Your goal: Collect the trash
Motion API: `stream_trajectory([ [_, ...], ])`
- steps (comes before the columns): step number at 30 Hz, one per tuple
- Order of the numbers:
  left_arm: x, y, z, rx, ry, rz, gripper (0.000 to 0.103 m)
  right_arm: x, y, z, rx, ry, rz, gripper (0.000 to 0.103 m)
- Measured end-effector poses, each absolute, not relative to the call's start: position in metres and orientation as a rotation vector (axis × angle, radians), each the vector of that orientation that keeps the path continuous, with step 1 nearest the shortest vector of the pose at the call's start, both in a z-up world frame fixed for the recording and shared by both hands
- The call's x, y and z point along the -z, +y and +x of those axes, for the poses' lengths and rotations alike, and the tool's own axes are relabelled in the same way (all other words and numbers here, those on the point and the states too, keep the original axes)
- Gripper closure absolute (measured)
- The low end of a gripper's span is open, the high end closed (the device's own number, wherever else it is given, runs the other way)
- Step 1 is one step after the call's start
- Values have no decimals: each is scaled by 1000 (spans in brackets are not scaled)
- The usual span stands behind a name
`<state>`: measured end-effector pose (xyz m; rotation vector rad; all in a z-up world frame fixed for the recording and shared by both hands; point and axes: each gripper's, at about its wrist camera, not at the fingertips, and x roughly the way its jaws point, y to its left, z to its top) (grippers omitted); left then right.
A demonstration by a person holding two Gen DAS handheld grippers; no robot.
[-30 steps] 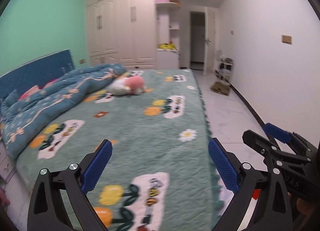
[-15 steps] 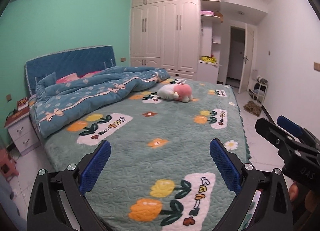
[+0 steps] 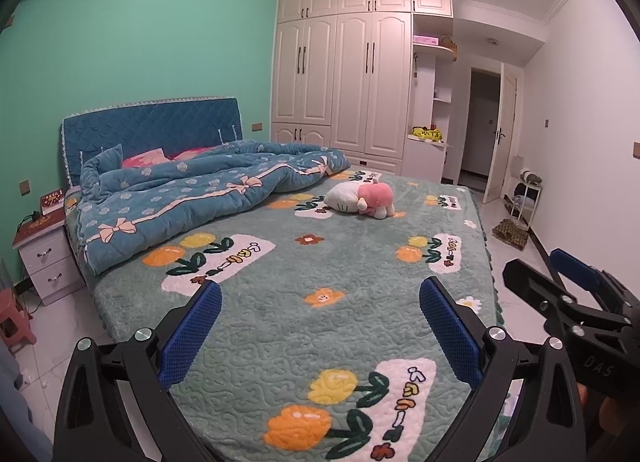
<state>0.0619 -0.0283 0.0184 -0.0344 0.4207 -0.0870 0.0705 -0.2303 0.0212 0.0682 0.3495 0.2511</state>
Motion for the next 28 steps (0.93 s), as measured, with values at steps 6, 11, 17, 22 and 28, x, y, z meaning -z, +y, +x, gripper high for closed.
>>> stream_trajectory([
  [6,-19,-25,63,82,423,-34,5,-19,-230,71,-254,349,68,9],
  [11,-20,-26,62,85,421,-25,5,-19,-232,72,-255,353,73,9],
  [17,-21,-26,61,84,415,-27,5,-19,-232,72,-255,357,73,9],
  [22,-20,-23,60,73,409,-53,5,-17,-234,74,-250,361,74,9],
  [28,-18,-22,63,65,431,-45,5,-15,-233,77,-251,366,72,9],
])
